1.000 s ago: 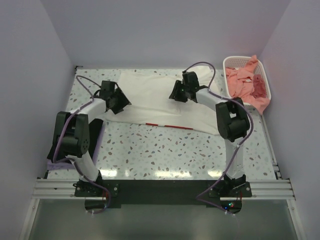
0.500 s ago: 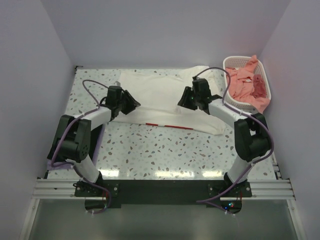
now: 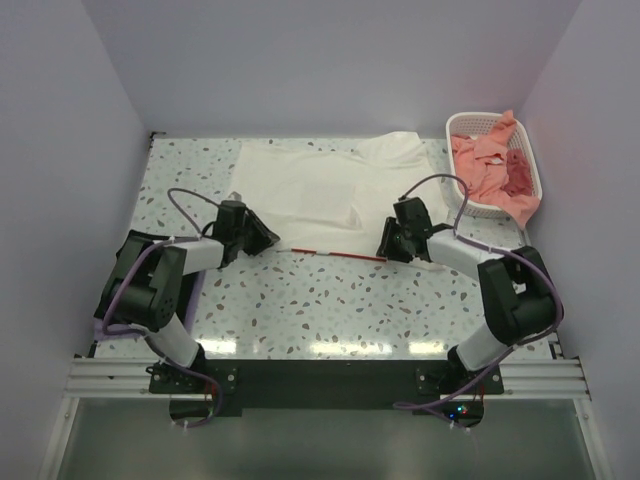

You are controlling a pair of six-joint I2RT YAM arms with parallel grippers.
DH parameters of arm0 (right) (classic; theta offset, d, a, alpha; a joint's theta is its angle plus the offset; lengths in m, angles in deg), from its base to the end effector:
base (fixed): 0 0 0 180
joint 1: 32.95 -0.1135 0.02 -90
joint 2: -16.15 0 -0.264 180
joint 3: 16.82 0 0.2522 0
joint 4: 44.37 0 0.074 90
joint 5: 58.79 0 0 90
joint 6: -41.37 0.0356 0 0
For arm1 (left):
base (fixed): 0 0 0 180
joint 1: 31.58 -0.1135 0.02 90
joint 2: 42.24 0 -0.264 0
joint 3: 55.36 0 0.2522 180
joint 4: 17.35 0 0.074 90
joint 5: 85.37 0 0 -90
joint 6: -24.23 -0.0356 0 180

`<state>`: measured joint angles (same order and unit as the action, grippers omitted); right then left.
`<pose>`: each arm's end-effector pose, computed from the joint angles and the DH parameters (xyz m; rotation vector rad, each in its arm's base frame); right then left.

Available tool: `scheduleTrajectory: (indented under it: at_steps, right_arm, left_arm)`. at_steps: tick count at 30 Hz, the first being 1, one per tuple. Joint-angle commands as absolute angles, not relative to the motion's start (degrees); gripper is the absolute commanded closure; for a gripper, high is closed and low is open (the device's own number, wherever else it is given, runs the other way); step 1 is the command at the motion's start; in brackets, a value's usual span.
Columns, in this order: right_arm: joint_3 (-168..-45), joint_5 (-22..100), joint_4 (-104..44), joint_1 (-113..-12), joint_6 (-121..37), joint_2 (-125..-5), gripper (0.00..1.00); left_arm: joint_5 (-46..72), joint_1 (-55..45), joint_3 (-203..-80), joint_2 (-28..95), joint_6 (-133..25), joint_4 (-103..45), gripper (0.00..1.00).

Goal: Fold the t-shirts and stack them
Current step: Fold the tshirt

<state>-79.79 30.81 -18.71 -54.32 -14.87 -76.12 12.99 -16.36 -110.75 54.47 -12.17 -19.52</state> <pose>0.2919 0.1139 0.1641 0.2804 2.5566 0.3678 0.3069 -0.0889 0.1340 -0.7321 2.3374 -0.7422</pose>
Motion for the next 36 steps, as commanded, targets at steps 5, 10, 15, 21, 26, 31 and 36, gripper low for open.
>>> scheduleTrajectory:
  at_steps: [5,10,15,21,26,31,36]
  right_arm:
    - [-73.74,28.48,-15.14,-54.57,-14.45,-72.27,0.61]
    - [-69.17,27.43,-13.12,-54.4,-12.77,-66.39,0.6]
    - [-67.76,29.53,-9.61,-54.23,-12.42,-57.71,0.6]
    - [-75.22,28.24,-7.59,-54.23,-13.03,-54.69,0.59]
    - [-82.69,23.74,-8.11,-52.13,-12.86,-61.09,0.6]
    - [-82.97,25.5,-12.41,-46.85,-10.75,-68.04,0.6]
    - [-80.68,24.36,-13.65,-43.33,-10.22,-72.0,0.61]
  left_arm:
    - [10.35,-15.85,-102.79,49.61,-9.96,-19.25,0.67]
    - [8.68,-15.24,-98.83,44.17,-9.08,-20.56,0.67]
    - [9.12,-14.62,-98.21,39.69,-10.22,-23.2,0.67]
    - [5.01,-14.8,-108.11,36.77,-13.73,-29.86,0.62]
    - [-1.42,-16.46,-113.94,40.37,-13.39,-33.48,0.62]
    - [-3.18,-19.89,-113.68,46.09,-12.07,-31.99,0.64]
    - [-7.4,-21.21,-110.79,47.41,-11.98,-28.39,0.65]
